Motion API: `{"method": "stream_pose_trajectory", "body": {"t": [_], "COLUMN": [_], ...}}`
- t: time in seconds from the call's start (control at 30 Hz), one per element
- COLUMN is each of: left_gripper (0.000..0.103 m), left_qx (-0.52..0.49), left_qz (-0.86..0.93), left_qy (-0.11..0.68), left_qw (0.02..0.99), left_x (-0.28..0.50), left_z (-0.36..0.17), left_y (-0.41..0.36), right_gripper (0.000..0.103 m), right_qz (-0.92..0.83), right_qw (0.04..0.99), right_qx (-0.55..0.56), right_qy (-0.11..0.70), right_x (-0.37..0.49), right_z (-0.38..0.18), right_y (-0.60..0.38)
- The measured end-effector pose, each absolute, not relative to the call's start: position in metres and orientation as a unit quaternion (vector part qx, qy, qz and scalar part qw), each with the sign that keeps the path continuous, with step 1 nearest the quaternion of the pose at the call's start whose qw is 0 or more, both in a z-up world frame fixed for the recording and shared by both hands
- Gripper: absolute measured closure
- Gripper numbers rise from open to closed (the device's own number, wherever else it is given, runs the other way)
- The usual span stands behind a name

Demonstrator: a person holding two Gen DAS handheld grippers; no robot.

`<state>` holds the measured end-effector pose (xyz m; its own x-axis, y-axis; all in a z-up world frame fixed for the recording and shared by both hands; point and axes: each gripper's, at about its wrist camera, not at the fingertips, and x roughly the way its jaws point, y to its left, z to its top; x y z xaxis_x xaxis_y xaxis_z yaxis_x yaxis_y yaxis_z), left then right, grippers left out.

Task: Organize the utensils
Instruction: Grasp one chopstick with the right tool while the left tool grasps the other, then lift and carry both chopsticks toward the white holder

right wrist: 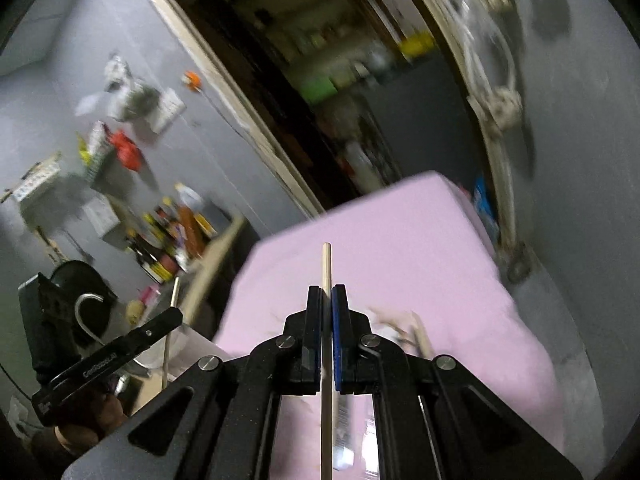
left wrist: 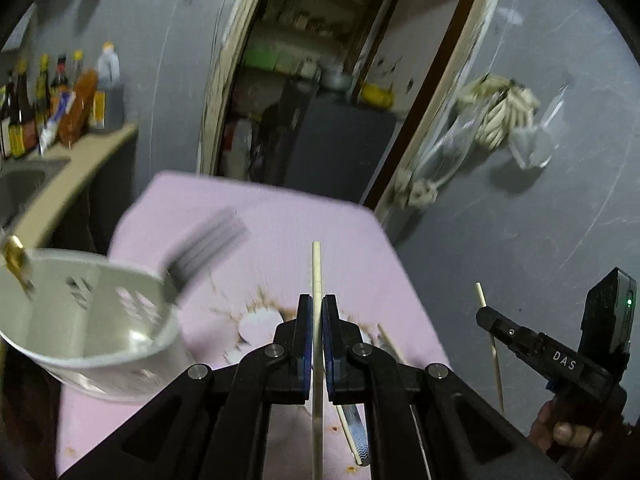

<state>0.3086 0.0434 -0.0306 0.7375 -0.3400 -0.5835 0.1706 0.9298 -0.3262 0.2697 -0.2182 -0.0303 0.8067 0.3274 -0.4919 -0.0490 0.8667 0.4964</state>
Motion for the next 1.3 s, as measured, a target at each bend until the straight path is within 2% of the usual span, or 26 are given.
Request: {"method": "stream_pose_trajectory", "body": {"t": [0.3, 0.63, 0.97, 1.3], "left_gripper": [0.098, 0.098, 0.098, 0.098], "left_qx": [-0.131, -0.192, -0.272, -0.274], "left_qz": [-0.128, -0.038, -0.007, 0.025], "left_qy": [0.251, 0.166, 0.147, 0.129], "left_qw": [0.95, 0.967, 0.951, 0.953], "left_x": [0.293, 0.305, 0.336, 0.351], "left_z": [0.034, 0.051, 0.008, -0.025], "left_y": [0.124, 0.25, 0.299, 0.294], "right_gripper": [0.099, 0.099, 0.099, 0.099], "right_qz": [0.182, 0.198, 0.179, 0.128], "right_qw": [0.939, 0.939, 0.952, 0.962], "right_qx": [0.213, 0.272, 0.234, 0.218], "right_qy": [0.201, 0.07, 0.084, 0.103], "right_x": [0.278, 0.313, 0.346, 0.348], "right_z": [0.036, 0.066, 0.028, -0.005], "right_y": [-0.124, -0.034, 0.021, 0.014]}}
